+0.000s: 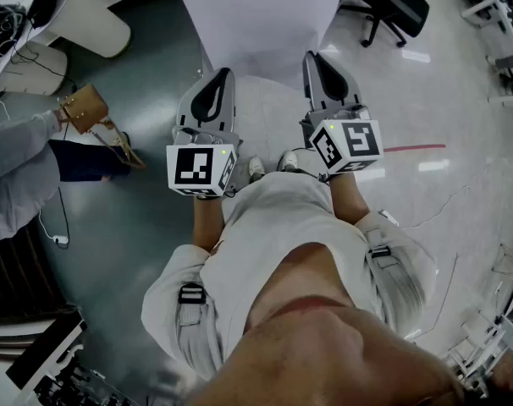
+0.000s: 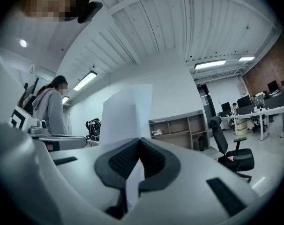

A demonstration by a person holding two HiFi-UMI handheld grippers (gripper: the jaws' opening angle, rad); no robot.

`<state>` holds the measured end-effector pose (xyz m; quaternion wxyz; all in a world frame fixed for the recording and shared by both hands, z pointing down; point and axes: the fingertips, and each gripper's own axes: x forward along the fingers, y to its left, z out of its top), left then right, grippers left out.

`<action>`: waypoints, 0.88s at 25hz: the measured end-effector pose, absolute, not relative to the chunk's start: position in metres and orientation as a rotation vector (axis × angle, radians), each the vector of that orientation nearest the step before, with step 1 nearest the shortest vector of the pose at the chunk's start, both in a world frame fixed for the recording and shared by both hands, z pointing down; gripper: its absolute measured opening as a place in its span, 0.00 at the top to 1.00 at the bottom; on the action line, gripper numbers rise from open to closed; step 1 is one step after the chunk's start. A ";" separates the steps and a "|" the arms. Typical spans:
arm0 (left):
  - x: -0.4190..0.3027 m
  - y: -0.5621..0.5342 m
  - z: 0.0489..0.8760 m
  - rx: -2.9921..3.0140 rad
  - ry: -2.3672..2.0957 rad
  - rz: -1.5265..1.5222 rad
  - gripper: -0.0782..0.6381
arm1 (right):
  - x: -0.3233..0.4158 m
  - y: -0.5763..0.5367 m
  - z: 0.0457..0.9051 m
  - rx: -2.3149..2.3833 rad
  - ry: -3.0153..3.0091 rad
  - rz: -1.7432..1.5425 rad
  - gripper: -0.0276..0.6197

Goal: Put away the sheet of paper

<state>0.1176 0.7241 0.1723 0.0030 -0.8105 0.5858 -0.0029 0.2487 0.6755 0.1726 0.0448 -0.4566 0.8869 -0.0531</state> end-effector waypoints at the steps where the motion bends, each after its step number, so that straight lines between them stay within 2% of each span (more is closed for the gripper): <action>1: 0.114 0.726 0.172 -2.541 1.837 -0.007 0.86 | 0.245 0.678 0.173 -1.393 2.709 -0.160 0.93; 10: 0.078 0.731 0.183 -2.577 1.828 0.018 0.86 | 0.210 0.688 0.183 -1.423 2.745 -0.127 0.93; 22: 0.086 0.686 0.192 -2.594 1.830 -0.016 0.86 | 0.216 0.642 0.195 -1.456 2.755 -0.171 0.93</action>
